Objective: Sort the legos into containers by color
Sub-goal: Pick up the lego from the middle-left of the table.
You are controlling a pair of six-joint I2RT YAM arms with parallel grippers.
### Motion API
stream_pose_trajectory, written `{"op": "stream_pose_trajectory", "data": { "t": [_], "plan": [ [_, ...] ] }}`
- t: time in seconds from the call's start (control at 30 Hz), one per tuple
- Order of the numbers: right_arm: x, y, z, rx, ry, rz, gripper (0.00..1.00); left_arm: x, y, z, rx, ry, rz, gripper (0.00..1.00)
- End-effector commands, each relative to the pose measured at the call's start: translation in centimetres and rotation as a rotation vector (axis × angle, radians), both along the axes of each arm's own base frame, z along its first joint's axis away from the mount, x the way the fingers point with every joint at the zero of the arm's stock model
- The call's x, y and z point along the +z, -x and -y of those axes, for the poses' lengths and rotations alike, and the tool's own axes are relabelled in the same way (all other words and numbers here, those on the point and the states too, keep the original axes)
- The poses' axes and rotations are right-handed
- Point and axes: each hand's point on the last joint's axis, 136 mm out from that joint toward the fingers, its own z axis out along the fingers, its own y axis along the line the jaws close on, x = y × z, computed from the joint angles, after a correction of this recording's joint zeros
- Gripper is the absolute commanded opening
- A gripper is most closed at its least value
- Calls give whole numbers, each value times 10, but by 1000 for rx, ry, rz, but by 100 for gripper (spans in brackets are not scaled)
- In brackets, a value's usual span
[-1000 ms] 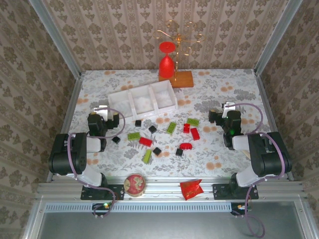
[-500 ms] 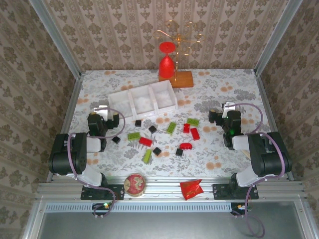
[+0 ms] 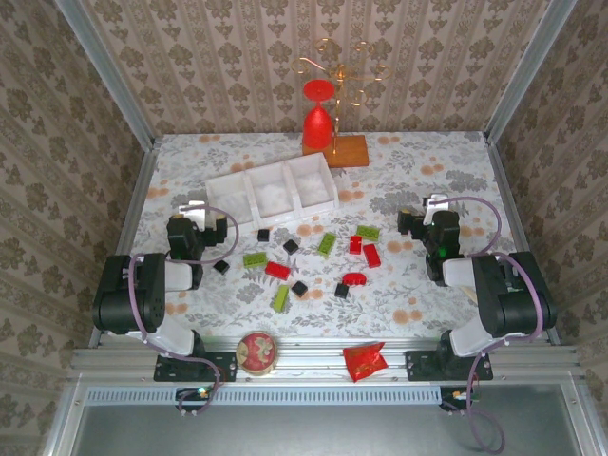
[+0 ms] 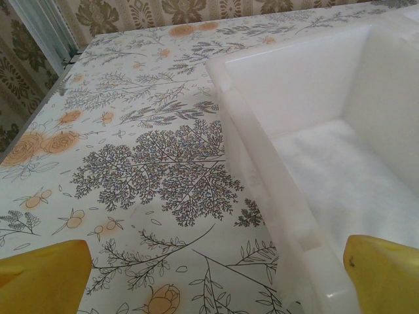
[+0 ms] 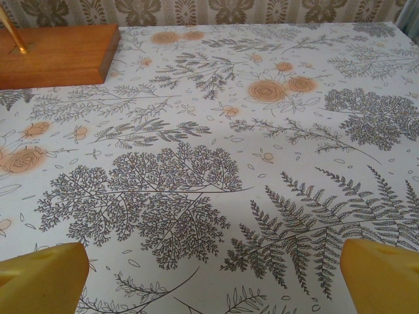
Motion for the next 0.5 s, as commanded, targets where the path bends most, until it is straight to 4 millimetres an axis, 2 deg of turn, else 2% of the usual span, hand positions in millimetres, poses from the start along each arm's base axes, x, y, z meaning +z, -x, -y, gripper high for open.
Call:
{"op": "stream_pose_trajectory", "data": {
  "t": [0.0, 0.23, 0.47],
  "plan": [
    [9, -3, 3, -24, -4, 35, 100, 11, -7, -3, 8, 6, 31, 100],
    [11, -4, 1, -16, -3, 30, 100, 22, -2, -11, 43, 32, 65, 100],
    [24, -8, 4, -34, 3, -9, 100, 55, 9, -16, 75, 33, 84, 100]
  ]
}}
